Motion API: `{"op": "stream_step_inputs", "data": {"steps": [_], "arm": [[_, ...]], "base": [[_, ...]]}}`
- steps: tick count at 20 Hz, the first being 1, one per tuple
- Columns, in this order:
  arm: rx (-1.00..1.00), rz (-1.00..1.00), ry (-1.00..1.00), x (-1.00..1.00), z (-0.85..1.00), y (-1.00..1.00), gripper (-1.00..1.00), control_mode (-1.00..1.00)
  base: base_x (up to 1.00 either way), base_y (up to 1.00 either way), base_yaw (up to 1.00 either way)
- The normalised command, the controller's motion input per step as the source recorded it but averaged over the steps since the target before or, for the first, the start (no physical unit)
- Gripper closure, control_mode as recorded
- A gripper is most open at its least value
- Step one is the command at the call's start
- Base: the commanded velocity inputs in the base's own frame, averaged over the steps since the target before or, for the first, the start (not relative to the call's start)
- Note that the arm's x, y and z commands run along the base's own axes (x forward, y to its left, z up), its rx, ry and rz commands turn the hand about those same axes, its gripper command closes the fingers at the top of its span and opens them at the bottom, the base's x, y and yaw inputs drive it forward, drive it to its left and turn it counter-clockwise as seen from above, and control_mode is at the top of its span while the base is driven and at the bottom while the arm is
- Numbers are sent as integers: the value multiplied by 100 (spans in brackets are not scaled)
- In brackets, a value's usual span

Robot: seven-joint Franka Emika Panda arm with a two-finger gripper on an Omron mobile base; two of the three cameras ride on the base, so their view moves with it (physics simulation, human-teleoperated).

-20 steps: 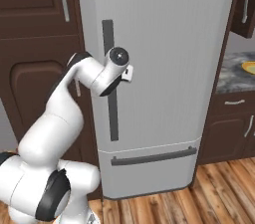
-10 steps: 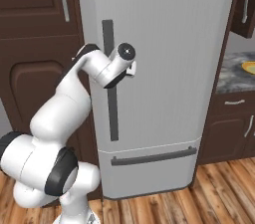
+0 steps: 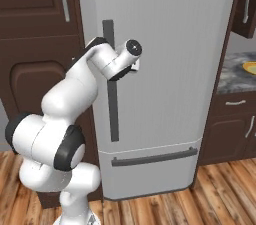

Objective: Move the hot dog bun to the plate on the dining table and place the condiment next to that plate. Then navigate to the fridge and take the sausage and place it on the plate as well.

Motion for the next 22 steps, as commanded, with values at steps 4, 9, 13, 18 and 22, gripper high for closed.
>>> {"op": "stream_step_inputs", "data": {"steps": [4, 9, 13, 18, 22], "arm": [[0, 4, -5, 4, -20, 1, -100, -100], [0, 4, -11, 0, -21, 11, -100, -100], [3, 2, -9, 0, -16, 27, -100, -100], [2, 0, -3, 17, -6, 27, -100, -100], [3, 0, -1, 48, 0, 11, -100, -100]], "base": [[0, 0, 0], [0, 0, 0], [0, 0, 0], [0, 0, 0], [0, 0, 0]]}}
